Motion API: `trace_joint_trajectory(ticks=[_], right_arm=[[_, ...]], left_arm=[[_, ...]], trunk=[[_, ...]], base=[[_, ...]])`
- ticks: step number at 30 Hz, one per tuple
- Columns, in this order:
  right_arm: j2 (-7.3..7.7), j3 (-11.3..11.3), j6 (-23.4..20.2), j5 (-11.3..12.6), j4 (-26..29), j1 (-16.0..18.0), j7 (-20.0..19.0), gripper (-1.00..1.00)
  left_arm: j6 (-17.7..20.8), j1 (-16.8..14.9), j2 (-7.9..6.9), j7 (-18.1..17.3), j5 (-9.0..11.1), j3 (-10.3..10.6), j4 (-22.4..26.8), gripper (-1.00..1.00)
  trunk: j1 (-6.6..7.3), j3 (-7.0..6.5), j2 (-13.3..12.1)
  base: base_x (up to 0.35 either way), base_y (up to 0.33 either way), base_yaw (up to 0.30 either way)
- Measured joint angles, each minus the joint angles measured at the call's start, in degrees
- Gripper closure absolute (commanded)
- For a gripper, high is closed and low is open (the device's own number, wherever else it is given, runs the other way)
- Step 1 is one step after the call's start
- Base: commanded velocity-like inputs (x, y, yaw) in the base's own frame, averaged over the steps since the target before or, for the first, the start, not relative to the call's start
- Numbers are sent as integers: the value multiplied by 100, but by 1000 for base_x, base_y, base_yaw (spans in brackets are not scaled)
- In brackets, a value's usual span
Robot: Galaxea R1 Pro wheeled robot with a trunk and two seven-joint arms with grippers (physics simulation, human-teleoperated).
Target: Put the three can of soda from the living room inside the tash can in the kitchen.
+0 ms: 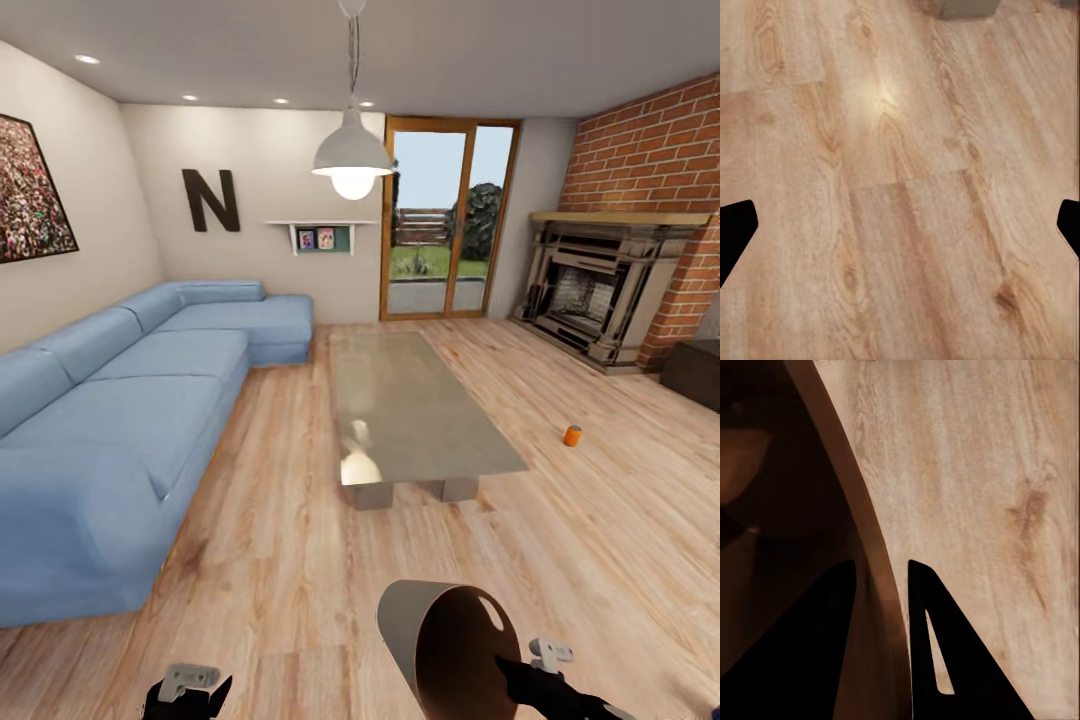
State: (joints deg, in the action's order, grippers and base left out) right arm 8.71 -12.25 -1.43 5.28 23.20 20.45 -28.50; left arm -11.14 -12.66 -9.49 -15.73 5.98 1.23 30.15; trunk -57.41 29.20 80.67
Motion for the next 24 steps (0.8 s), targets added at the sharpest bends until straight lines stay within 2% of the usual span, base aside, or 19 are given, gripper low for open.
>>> trace_joint_trajectory(ticks=[10,24], right_arm=[[0,1,47,3,-4,0,-1,100],[7,-6,-7,2,-8,0,0,100]], left_arm=[[-1,0,0,0,0,0,-8,-100],[1,0,0,0,0,0,-3,-100]], trunk=[[0,0,0],[0,0,0]], base=[[0,-288,-19],[0,-285,-217]])
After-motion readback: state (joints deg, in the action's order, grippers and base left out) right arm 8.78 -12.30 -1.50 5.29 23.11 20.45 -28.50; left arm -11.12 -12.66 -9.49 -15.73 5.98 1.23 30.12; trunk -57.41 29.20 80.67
